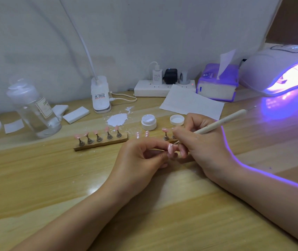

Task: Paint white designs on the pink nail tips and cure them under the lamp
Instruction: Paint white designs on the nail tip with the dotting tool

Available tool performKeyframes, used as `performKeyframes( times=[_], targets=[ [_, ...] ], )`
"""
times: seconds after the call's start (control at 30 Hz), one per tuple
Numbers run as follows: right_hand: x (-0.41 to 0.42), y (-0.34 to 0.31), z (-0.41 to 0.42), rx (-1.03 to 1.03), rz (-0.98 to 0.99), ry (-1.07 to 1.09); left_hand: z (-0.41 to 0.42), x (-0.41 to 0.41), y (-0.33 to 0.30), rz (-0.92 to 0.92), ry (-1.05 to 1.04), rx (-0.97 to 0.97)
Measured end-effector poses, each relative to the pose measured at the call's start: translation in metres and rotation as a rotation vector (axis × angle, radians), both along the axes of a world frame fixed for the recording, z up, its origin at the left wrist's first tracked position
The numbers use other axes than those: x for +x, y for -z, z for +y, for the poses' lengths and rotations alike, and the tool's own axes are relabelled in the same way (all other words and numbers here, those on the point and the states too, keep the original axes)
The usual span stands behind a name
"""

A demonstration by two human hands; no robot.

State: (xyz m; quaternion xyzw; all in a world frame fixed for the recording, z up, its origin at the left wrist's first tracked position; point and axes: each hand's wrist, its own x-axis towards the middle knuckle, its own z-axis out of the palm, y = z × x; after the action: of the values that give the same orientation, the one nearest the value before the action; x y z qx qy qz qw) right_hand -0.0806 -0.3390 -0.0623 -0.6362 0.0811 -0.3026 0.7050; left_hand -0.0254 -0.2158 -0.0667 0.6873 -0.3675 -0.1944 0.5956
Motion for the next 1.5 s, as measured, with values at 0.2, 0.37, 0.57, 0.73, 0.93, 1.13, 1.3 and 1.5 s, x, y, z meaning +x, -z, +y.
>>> performKeyframes(
  times=[0.2, 0.37, 0.57, 0.73, 0.93, 1.13, 1.3, 1.5],
  targets=[
    [0.0, -0.0002, 0.0003, -0.017, 0.0, 0.005, 0.0005, -0.0003, -0.0003, -0.016, -0.004, 0.008],
    [-0.0008, -0.0004, 0.0001, 0.006, 0.011, 0.003, 0.0004, -0.0006, -0.0009, -0.022, -0.007, 0.012],
    [-0.0011, -0.0012, 0.0019, 0.006, 0.036, 0.014, 0.0001, -0.0005, -0.0005, -0.026, -0.008, 0.013],
    [-0.0007, -0.0008, 0.0021, 0.017, 0.029, 0.012, 0.0001, 0.0005, 0.0011, -0.015, -0.012, 0.011],
    [-0.0006, -0.0002, 0.001, 0.019, 0.03, 0.009, -0.0003, 0.0005, 0.0011, -0.024, -0.006, 0.01],
    [0.0003, 0.0004, 0.0, 0.003, 0.018, 0.007, -0.0002, 0.0009, 0.0012, -0.037, -0.001, 0.018],
    [0.0001, 0.0014, -0.0009, 0.031, 0.013, 0.0, 0.0001, 0.0011, 0.0015, -0.048, 0.002, 0.022],
    [-0.0003, 0.0003, 0.0003, 0.008, 0.013, 0.012, 0.0, 0.0007, 0.0009, -0.041, 0.003, 0.02]
  ],
)
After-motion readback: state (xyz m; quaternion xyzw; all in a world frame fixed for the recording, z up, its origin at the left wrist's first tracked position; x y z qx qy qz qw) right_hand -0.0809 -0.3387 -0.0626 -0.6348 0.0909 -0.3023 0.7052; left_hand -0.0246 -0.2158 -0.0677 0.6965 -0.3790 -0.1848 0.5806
